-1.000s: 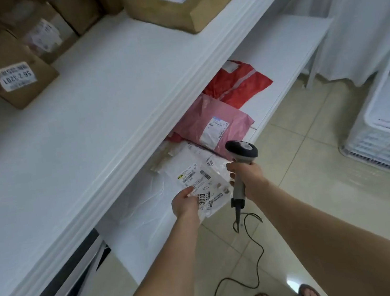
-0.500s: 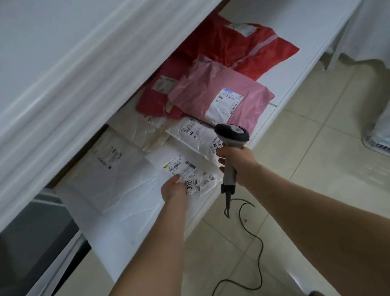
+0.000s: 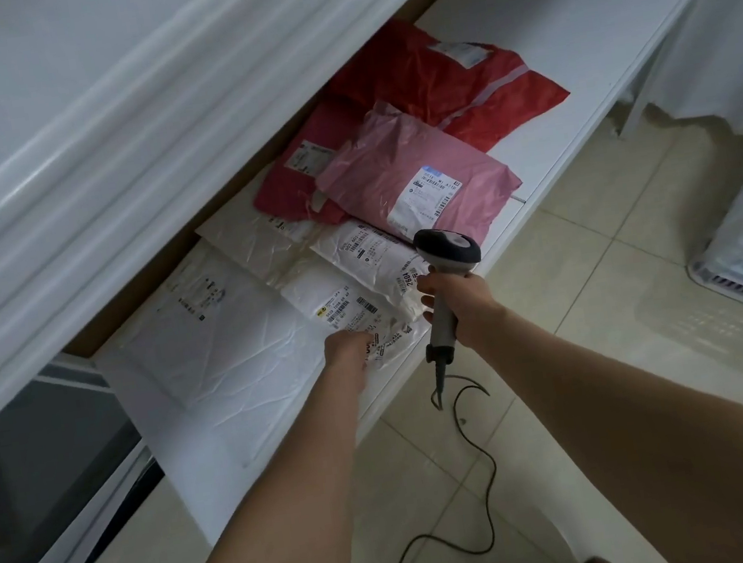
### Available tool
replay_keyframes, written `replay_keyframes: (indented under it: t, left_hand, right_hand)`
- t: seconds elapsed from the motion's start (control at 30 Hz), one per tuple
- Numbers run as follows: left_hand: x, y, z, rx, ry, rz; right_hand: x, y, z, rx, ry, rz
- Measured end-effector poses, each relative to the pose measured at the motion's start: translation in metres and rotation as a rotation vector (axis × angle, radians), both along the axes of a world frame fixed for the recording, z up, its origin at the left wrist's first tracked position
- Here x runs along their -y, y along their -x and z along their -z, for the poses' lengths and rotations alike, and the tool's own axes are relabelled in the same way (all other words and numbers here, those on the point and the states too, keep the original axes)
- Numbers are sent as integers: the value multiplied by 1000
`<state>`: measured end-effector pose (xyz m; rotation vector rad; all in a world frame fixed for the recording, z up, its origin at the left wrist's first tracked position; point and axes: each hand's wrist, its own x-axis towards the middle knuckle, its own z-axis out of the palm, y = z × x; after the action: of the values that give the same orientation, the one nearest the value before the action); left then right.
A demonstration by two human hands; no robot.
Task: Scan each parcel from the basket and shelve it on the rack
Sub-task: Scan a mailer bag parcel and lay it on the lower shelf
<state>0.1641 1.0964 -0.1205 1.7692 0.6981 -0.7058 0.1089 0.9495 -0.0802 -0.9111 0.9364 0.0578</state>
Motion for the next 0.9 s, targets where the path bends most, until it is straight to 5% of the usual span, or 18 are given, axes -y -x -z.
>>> replay_keyframes:
  t: [0.37, 0.6, 0.9]
  left_hand:
    - [-4, 4, 2, -8, -137, 82]
    - [10, -7, -57, 116, -308, 223]
    - [114, 24, -159, 220, -102, 344]
  right_hand:
    - [6, 10, -3, -7, 19, 8]
    - [12, 32, -43, 19, -22, 32]
    - [69, 88, -130, 50, -56, 224]
